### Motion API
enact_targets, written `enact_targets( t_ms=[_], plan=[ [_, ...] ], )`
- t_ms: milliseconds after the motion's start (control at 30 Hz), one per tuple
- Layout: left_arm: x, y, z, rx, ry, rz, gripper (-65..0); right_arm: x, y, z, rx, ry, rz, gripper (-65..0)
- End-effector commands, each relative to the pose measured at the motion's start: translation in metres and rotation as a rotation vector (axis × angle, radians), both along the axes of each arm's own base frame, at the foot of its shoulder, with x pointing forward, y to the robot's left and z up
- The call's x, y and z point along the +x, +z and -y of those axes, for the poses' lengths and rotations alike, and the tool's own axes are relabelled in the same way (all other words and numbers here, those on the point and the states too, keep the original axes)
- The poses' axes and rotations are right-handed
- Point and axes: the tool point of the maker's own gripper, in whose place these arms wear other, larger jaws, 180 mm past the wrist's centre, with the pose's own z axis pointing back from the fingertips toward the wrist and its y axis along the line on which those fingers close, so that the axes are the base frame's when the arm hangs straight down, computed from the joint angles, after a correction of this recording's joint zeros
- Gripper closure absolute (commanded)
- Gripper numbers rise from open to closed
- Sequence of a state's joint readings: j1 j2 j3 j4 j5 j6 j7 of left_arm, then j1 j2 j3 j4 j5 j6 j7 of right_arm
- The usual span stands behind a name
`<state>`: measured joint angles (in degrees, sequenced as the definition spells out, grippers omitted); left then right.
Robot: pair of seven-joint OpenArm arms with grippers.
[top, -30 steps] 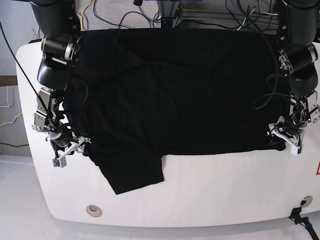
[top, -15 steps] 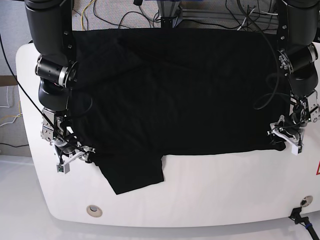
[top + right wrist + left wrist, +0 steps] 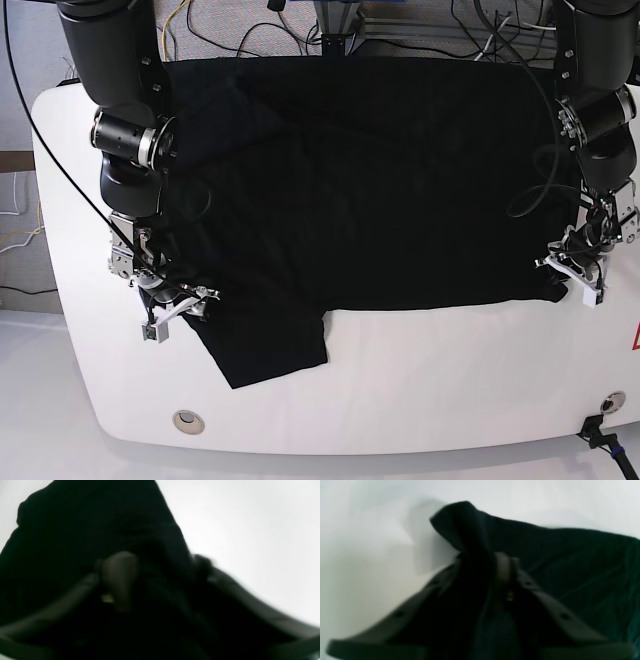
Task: Fold the T-shirt properly
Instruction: 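Lift the hem and fold it over toward the collar with both grippers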
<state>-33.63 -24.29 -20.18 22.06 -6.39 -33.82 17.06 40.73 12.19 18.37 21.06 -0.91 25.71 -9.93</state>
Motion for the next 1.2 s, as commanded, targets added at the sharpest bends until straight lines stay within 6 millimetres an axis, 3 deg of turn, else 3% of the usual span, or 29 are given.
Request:
enact_targets(
  t_ms=[0,67,300,400,533,633,733,1167],
  plan=[
    [0.015,0.025,-0.011,0.024,0.008,0.064,-3.9,0.017,0.025,0.007,-0.005,-0.010,0.064,-19.2],
    [0.010,0.023,-0.013,0.043,0.002,0.067,0.0,0.017,0.025,0.007,-0.005,-0.010,0.064,0.0],
    [0.011,0.050,-0.018,0.144,-0.033,0.157,0.0,0.019,0.028,0.010,-0.009,-0.007,0.073,0.0],
    [0.012,0.058,-0.019,0.162,-0.037,0.179,0.0,0.026,0.045,0.014,-0.037,0.001,0.104,0.0],
    [0.001,0.071,-0.033,0.199,-0.009,0.226,0.0,0.020,0.061,0.022,-0.120,0.033,0.087,0.0],
    [-0.007,0.072,-0.033,0.229,-0.022,0.230,0.0,0.006,0.076,0.029,-0.198,0.051,0.075,0.0],
    [-0.018,0.071,-0.033,0.258,-0.037,0.228,0.0,-0.010,0.087,0.023,-0.259,0.075,0.060,0.0],
    [-0.075,0.078,-0.019,0.276,-0.106,0.274,0.0,-0.108,0.130,0.036,-0.539,0.082,-0.007,0.0]
  ],
)
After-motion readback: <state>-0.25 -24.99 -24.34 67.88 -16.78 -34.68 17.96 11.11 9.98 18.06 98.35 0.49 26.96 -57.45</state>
